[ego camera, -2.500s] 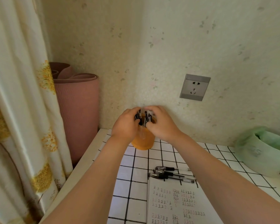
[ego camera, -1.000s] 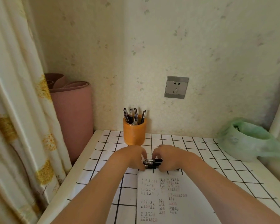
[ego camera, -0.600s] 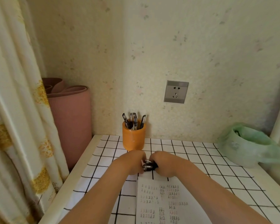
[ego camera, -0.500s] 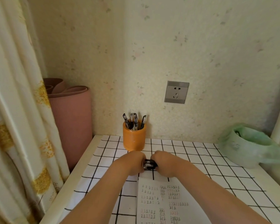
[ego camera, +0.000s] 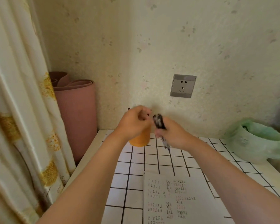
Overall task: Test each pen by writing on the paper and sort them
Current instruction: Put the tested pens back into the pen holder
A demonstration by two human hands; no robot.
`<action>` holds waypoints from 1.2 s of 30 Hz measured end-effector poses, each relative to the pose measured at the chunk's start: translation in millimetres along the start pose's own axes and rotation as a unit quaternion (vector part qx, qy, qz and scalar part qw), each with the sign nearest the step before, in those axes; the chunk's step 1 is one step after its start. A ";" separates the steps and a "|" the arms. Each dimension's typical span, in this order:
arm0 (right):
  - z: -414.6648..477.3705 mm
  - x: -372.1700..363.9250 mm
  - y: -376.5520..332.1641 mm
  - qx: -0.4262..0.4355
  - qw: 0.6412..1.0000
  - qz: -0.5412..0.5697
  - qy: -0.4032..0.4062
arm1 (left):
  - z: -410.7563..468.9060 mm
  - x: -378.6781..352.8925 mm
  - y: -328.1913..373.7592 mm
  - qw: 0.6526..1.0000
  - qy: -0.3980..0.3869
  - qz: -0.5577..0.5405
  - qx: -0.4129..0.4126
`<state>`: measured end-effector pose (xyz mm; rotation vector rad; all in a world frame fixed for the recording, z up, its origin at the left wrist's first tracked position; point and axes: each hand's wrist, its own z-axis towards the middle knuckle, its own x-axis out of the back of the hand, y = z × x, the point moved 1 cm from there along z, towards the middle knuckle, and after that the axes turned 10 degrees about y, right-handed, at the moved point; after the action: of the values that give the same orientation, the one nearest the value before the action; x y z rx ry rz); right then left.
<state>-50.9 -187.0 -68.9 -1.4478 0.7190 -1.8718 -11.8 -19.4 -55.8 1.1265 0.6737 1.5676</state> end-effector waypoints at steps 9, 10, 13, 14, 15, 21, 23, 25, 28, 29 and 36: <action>57.8 -3.1 -22.0 -0.040 0.899 0.338 0.274 | 17.8 12.2 -46.3 0.974 0.163 0.152 -0.049; 64.2 -7.4 -24.5 -0.038 0.899 0.337 0.276 | 18.6 11.6 -51.6 0.976 0.149 0.153 -0.047; 78.4 -23.1 -24.4 -0.030 0.919 0.290 0.266 | 19.2 12.3 -60.6 0.980 0.132 0.145 -0.038; 81.0 -28.4 -22.9 -0.028 0.928 0.268 0.259 | 19.4 13.1 -61.7 0.982 0.131 0.133 -0.034; 82.5 -33.3 -20.6 -0.027 0.936 0.244 0.253 | 19.8 13.9 -62.4 0.983 0.130 0.122 -0.032; 84.0 -48.7 -5.3 -0.028 0.972 0.104 0.208 | 21.5 13.6 -63.7 0.986 0.132 0.100 -0.028; 86.8 -46.9 -4.7 -0.024 0.982 0.054 0.181 | 21.7 12.7 -63.7 0.986 0.134 0.094 -0.026; 90.7 -44.5 -6.0 -0.021 0.986 0.022 0.164 | 21.6 13.2 -63.8 0.986 0.136 0.095 -0.028; 93.3 -41.5 -9.5 -0.032 0.991 0.012 0.132 | 20.5 15.9 -64.0 0.986 0.125 0.100 -0.044; 94.2 -40.3 -9.9 -0.043 0.991 0.015 0.124 | 20.6 16.8 -64.1 0.987 0.113 0.104 -0.049; 87.9 -38.2 -19.4 -0.007 0.989 0.038 0.140 | 28.7 20.2 -61.4 0.987 0.032 0.149 -0.047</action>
<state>37.9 -147.8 -56.7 -1.1590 0.9081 -2.0363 39.6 14.5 -90.5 1.1494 0.4818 1.8758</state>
